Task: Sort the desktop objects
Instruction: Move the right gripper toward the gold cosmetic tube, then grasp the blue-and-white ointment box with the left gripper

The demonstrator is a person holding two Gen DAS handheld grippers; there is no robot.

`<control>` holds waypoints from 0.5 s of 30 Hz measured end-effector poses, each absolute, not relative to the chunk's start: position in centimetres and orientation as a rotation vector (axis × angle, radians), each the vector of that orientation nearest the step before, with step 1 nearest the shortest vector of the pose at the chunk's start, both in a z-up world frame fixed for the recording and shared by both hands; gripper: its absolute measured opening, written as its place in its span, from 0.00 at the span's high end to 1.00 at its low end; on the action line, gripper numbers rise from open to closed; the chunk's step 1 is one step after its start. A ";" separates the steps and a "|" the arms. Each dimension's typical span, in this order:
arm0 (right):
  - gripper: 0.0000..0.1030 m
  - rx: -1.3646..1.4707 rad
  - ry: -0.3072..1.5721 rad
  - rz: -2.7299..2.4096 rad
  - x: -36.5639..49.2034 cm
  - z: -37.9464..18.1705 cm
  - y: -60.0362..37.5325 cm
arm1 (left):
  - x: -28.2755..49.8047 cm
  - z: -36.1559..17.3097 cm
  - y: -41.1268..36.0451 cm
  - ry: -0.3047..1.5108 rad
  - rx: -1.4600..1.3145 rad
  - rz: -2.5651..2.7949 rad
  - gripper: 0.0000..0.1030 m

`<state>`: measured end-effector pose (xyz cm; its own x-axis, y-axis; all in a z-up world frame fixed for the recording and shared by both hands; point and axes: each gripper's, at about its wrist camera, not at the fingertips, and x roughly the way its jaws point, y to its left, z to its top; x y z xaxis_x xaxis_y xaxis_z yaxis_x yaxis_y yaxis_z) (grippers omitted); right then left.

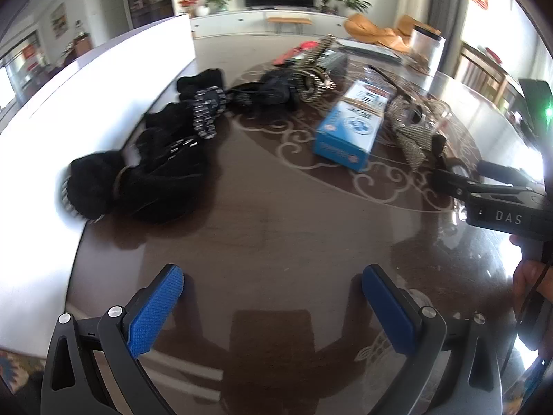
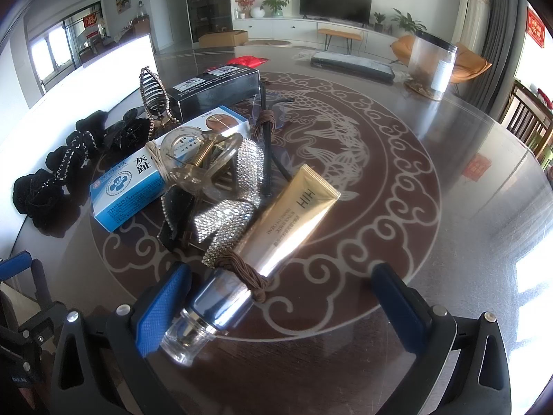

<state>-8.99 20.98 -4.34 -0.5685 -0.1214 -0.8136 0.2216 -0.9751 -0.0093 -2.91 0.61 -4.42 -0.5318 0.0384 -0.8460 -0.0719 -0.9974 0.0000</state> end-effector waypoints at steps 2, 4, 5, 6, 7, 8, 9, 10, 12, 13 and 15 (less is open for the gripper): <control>0.00 1.345 0.163 -2.617 -9.0 -4.3 21.0 | -4.4 -4.4 1.7 0.115 -1.479 2.621 0.00; 0.00 1.345 0.163 -2.618 -9.0 -4.4 21.0 | -6.0 -4.3 2.5 0.153 -1.487 2.565 0.00; 0.00 1.345 0.163 -2.618 -9.0 -4.4 21.0 | -6.9 -4.3 2.7 0.162 -1.492 2.550 0.00; 0.00 1.345 0.163 -2.618 -9.0 -4.4 21.0 | -8.0 -4.2 2.8 0.159 -1.502 2.548 0.00; 0.00 1.345 0.163 -2.618 -9.0 -4.4 21.0 | -8.7 -4.2 2.9 0.154 -1.512 2.549 0.00; 0.00 1.345 0.163 -2.618 -9.0 -4.4 21.0 | -9.5 -4.2 3.0 0.148 -1.522 2.551 0.00; 0.00 1.345 0.163 -2.618 -9.0 -4.4 21.0 | -10.5 -4.2 3.2 0.149 -1.534 2.546 0.00; 0.00 1.345 0.164 -2.623 -9.0 -4.4 21.0 | -11.1 -4.2 3.4 0.153 -1.539 2.536 0.00; 0.00 1.352 0.148 -2.630 -9.1 -4.3 21.3 | -12.7 -4.1 3.8 0.162 -1.548 2.522 0.00; 0.00 1.352 0.155 -2.632 -9.1 -4.3 21.2 | -13.4 -4.1 4.0 0.168 -1.549 2.517 0.00; 0.00 1.352 0.153 -2.632 -9.1 -4.3 21.3 | -14.7 -4.1 4.2 0.169 -1.548 2.517 0.00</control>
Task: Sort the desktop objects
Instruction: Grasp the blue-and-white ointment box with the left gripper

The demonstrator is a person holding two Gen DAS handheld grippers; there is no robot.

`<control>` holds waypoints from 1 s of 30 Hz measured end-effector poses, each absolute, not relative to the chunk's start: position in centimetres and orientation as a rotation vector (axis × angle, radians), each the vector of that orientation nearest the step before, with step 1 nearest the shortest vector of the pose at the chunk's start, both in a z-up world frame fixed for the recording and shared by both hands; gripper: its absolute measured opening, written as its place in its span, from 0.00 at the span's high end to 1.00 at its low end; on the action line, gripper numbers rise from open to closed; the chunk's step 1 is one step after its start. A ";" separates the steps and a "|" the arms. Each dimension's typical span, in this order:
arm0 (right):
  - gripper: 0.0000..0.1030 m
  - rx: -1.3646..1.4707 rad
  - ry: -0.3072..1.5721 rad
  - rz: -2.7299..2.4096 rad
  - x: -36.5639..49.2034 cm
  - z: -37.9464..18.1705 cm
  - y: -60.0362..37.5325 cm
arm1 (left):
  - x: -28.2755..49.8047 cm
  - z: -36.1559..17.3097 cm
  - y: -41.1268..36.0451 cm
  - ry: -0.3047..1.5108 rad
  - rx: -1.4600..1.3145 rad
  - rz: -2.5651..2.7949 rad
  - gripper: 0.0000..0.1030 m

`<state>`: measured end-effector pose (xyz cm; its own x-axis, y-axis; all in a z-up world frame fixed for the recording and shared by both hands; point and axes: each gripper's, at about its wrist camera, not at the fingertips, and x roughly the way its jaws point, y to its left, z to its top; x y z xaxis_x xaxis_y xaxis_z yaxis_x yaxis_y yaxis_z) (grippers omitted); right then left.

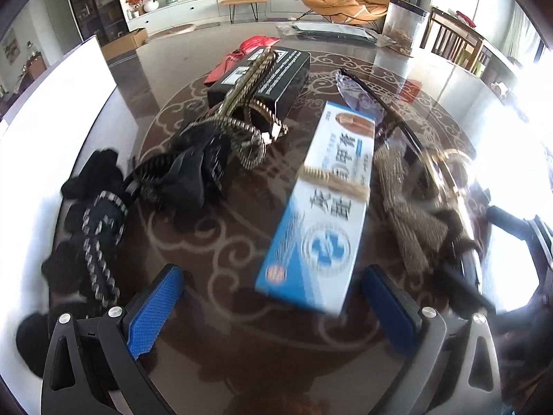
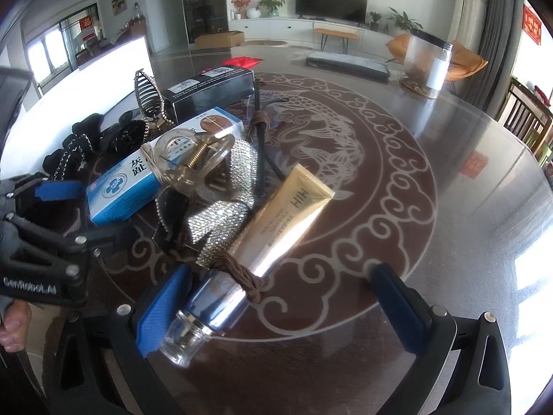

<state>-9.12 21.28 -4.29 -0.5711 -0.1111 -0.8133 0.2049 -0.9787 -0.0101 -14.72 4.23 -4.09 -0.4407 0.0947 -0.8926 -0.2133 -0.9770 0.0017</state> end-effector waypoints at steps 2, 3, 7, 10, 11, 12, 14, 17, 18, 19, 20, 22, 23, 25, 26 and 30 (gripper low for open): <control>0.00 1.352 0.153 -2.632 -9.2 -4.3 21.3 | -15.4 -4.1 4.4 0.161 -1.537 2.533 0.00; 0.00 1.352 0.153 -2.632 -9.1 -4.3 21.3 | -15.6 -4.1 4.5 0.158 -1.526 2.542 0.00; 0.00 1.352 0.153 -2.632 -9.1 -4.3 21.3 | -15.9 -4.0 4.5 0.150 -1.502 2.574 0.04; 0.00 1.352 0.153 -2.632 -9.1 -4.3 21.3 | -15.5 -3.5 4.7 0.160 -1.447 2.584 0.36; 0.00 1.352 0.153 -2.632 -9.1 -4.3 21.3 | -15.4 -3.2 4.8 0.170 -1.439 2.578 0.45; 0.00 1.352 0.153 -2.632 -9.1 -4.3 21.3 | -15.2 -3.1 4.9 0.182 -1.438 2.567 0.49; 0.00 1.351 0.153 -2.632 -9.1 -4.3 21.3 | -14.4 -2.9 5.2 0.214 -1.422 2.560 0.55; 0.00 1.351 0.153 -2.632 -9.1 -4.3 21.3 | -12.4 -2.8 5.1 0.250 -1.406 2.580 0.56; 0.00 1.351 0.153 -2.632 -9.1 -4.3 21.3 | -11.6 -2.8 4.8 0.238 -1.406 2.583 0.56; 0.00 1.351 0.153 -2.632 -9.1 -4.3 21.3 | -10.6 -2.9 4.4 0.218 -1.406 2.589 0.56; 0.00 1.351 0.153 -2.633 -9.1 -4.3 21.3 | -9.4 -3.0 3.8 0.188 -1.412 2.598 0.56; 0.00 1.352 0.154 -2.634 -9.1 -4.3 21.3 | -7.4 -3.0 2.7 0.157 -1.426 2.626 0.56; 0.00 1.352 0.154 -2.634 -9.1 -4.3 21.3 | -6.3 -3.0 2.1 0.142 -1.439 2.643 0.56; 0.00 1.352 0.154 -2.634 -9.1 -4.3 21.3 | -4.5 -3.0 1.1 0.112 -1.453 2.669 0.56; 0.00 1.352 0.154 -2.634 -9.1 -4.3 21.3 | -3.6 -3.0 0.5 0.097 -1.459 2.682 0.56; 0.00 1.352 0.155 -2.634 -9.1 -4.3 21.3 | -1.9 -3.0 -0.7 0.056 -1.464 2.703 0.57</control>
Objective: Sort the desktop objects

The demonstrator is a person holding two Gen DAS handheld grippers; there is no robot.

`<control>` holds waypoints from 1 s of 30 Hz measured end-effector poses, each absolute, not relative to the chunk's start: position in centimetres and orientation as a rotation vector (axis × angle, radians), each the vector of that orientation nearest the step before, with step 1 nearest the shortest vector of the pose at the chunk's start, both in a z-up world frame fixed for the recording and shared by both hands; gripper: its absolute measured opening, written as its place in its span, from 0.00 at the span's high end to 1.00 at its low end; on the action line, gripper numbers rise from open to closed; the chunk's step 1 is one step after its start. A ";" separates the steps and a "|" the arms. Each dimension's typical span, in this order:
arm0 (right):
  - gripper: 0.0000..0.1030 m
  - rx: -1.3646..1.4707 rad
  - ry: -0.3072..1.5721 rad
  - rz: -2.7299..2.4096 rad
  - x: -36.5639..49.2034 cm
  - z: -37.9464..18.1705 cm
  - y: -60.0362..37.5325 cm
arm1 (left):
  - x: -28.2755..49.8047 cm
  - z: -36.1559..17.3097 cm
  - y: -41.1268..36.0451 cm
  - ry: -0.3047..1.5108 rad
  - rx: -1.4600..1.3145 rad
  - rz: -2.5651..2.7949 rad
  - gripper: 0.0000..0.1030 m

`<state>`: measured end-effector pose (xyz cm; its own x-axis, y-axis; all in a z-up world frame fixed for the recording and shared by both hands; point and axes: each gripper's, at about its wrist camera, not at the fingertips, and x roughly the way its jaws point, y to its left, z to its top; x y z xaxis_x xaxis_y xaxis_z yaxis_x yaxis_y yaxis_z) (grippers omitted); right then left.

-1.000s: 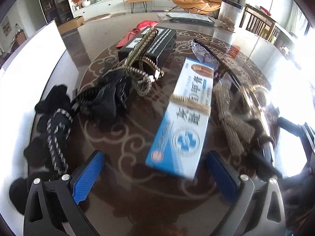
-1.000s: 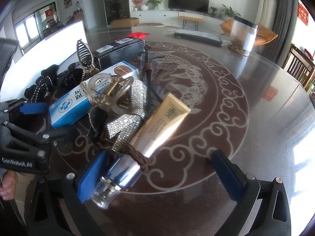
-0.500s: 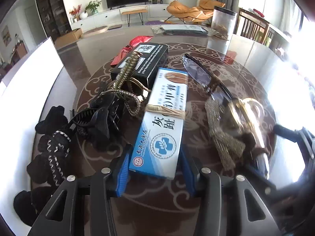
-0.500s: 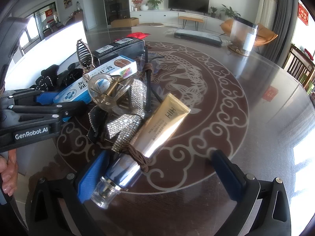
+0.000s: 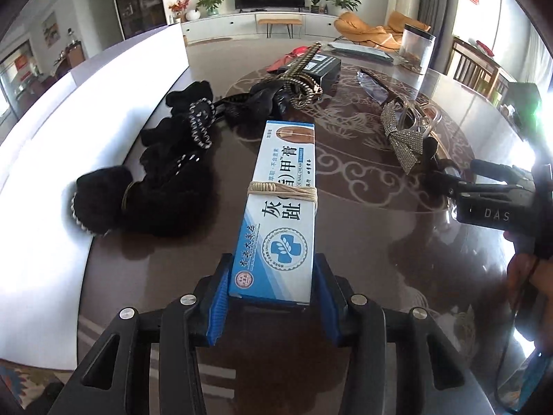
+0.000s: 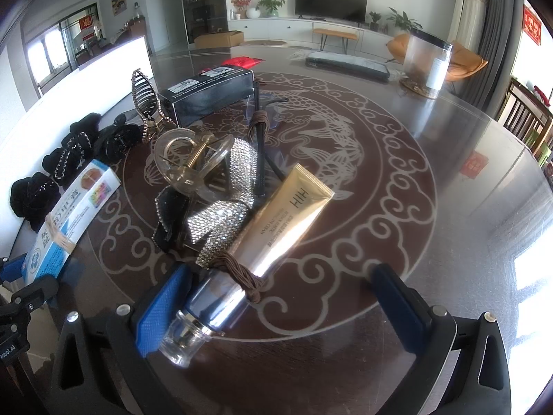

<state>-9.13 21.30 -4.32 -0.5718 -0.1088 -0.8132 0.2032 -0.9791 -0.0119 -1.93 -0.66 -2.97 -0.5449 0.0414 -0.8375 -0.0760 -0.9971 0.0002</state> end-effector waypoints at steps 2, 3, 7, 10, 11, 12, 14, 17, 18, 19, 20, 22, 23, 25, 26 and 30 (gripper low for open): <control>0.00 1.352 0.155 -2.634 -9.2 -4.3 21.3 | -1.8 -2.9 -0.8 0.040 -1.458 2.706 0.57; 0.00 1.352 0.154 -2.634 -9.1 -4.3 21.3 | -1.8 -3.0 -0.8 0.040 -1.455 2.709 0.57; 0.00 1.352 0.154 -2.635 -9.1 -4.3 21.3 | -1.9 -3.3 -0.5 0.051 -1.439 2.714 0.57; 0.00 1.352 0.154 -2.635 -9.1 -4.3 21.3 | -2.5 -3.3 -0.6 0.036 -1.433 2.715 0.57; 0.00 1.352 0.154 -2.635 -9.1 -4.3 21.3 | -2.5 -3.3 -0.8 0.024 -1.430 2.716 0.56; 0.00 1.352 0.154 -2.635 -9.1 -4.3 21.3 | -2.5 -3.3 -0.9 0.017 -1.430 2.717 0.56; 0.00 1.352 0.154 -2.635 -9.1 -4.3 21.3 | -2.6 -3.3 -0.7 0.014 -1.429 2.718 0.56; 0.00 1.352 0.154 -2.635 -9.1 -4.3 21.3 | -2.6 -3.4 -0.5 0.034 -1.431 2.720 0.44; 0.00 1.352 0.154 -2.635 -9.1 -4.3 21.3 | -2.7 -3.6 -0.4 0.047 -1.443 2.723 0.37; 0.00 1.352 0.154 -2.635 -9.0 -4.3 21.2 | -2.7 -3.7 -0.4 0.056 -1.454 2.726 0.29; 0.00 1.352 0.154 -2.635 -9.0 -4.3 21.2 | -2.7 -3.7 -0.4 0.054 -1.456 2.734 0.28; 0.00 1.352 0.154 -2.635 -9.0 -4.3 21.2 | -2.8 -3.8 -0.6 0.043 -1.460 2.735 0.26; 0.00 1.352 0.154 -2.635 -9.0 -4.3 21.2 | -2.8 -3.9 -0.6 0.045 -1.463 2.739 0.22; 0.00 1.352 0.154 -2.635 -9.0 -4.3 21.2 | -2.8 -4.0 -0.7 0.037 -1.474 2.740 0.15; 0.00 1.352 0.154 -2.635 -9.0 -4.3 21.2 | -2.9 -4.1 -0.8 0.032 -1.477 2.743 0.13; 0.00 1.342 0.136 -2.625 -8.8 -4.1 21.5 | -2.8 -4.2 -1.0 0.032 -1.475 2.744 0.11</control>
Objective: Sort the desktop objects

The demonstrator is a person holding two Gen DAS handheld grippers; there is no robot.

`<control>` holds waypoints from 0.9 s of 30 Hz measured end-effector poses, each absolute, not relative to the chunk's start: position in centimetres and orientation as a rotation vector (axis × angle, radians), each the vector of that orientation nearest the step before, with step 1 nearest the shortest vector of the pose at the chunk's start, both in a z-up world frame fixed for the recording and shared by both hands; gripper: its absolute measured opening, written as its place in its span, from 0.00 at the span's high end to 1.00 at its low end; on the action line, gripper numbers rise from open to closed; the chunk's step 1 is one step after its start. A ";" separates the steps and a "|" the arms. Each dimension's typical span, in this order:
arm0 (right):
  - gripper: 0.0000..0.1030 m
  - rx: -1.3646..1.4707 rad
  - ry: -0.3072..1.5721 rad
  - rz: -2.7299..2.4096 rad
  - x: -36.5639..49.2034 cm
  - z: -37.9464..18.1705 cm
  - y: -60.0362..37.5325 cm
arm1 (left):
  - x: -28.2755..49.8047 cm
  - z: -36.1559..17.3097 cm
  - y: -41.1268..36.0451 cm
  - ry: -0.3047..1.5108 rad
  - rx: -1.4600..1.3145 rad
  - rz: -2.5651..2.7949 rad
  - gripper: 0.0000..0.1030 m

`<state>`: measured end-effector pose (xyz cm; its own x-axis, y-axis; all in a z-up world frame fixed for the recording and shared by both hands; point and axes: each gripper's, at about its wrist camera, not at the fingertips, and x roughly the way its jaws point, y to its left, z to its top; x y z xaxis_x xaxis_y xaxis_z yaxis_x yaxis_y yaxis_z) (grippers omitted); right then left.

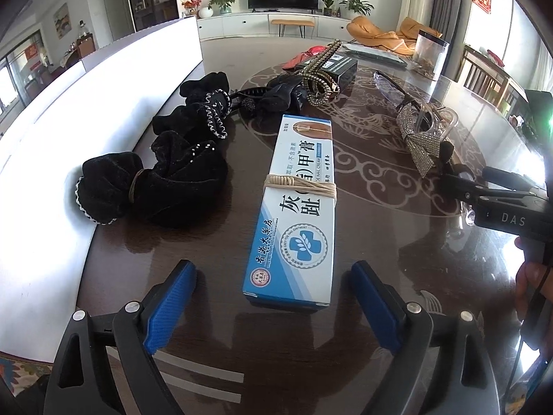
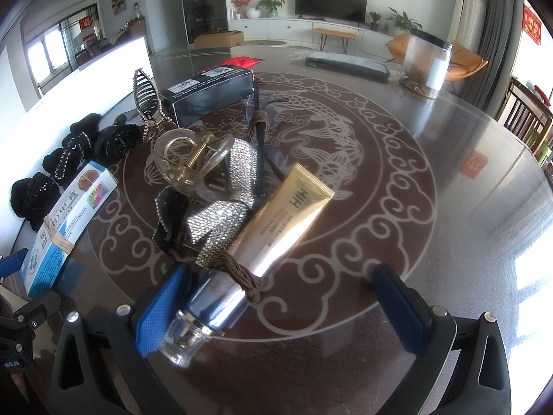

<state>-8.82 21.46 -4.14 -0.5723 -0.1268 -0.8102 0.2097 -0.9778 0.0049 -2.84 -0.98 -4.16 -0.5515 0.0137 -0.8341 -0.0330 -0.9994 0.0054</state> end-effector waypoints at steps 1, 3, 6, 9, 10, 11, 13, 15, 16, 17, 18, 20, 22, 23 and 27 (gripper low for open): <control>0.00 1.332 0.128 -2.616 -8.6 -4.1 21.6 | -2.8 -4.1 -1.0 0.032 -1.474 2.744 0.11; 0.00 1.320 0.119 -2.599 -8.1 -3.9 21.7 | -2.8 -4.2 -1.0 0.031 -1.473 2.744 0.11; 0.00 1.344 0.128 -2.586 -7.8 -3.9 21.9 | -2.8 -4.2 -1.0 0.031 -1.473 2.745 0.10; 0.03 1.352 0.119 -2.570 -8.1 -3.4 21.9 | -2.8 -4.1 -1.0 0.030 -1.471 2.746 0.09; 0.05 1.344 0.118 -2.566 -8.3 -3.1 21.8 | -2.7 -4.1 -1.0 0.031 -1.471 2.746 0.09; 0.12 1.347 0.128 -2.557 -8.5 -2.9 21.6 | -2.8 -4.1 -1.0 0.030 -1.472 2.746 0.09; 0.30 1.378 0.161 -2.513 -9.0 -3.0 20.8 | -2.8 -4.1 -1.0 0.030 -1.473 2.746 0.09; 0.42 1.391 0.217 -2.500 -9.0 -3.1 20.1 | -2.8 -4.1 -1.0 0.029 -1.473 2.746 0.09; 0.44 1.389 0.247 -2.495 -8.9 -3.1 19.8 | -2.8 -4.2 -1.0 0.030 -1.473 2.746 0.09; 0.51 1.390 0.248 -2.489 -8.8 -3.0 19.6 | -2.8 -4.1 -1.0 0.030 -1.472 2.747 0.09; 0.57 1.396 0.251 -2.495 -8.8 -3.0 19.6 | -2.8 -4.1 -1.0 0.030 -1.472 2.747 0.09; 0.63 1.412 0.242 -2.521 -8.6 -2.9 20.0 | -2.8 -4.2 -1.0 0.030 -1.472 2.746 0.09; 0.67 1.418 0.220 -2.542 -8.3 -2.9 20.7 | -2.8 -4.2 -1.0 0.030 -1.471 2.747 0.09; 0.70 1.422 0.212 -2.552 -8.0 -2.9 21.1 | -2.8 -4.1 -1.0 0.030 -1.471 2.747 0.09; 0.71 1.450 0.173 -2.608 -5.8 -2.8 23.8 | -2.8 -4.1 -1.1 0.030 -1.471 2.748 0.08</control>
<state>-5.83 23.78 -2.76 -0.5205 -0.0772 -0.8504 0.1890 -0.9816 -0.0265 -2.76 -1.07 -4.15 -0.5542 0.0128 -0.8323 -0.0311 -0.9995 0.0053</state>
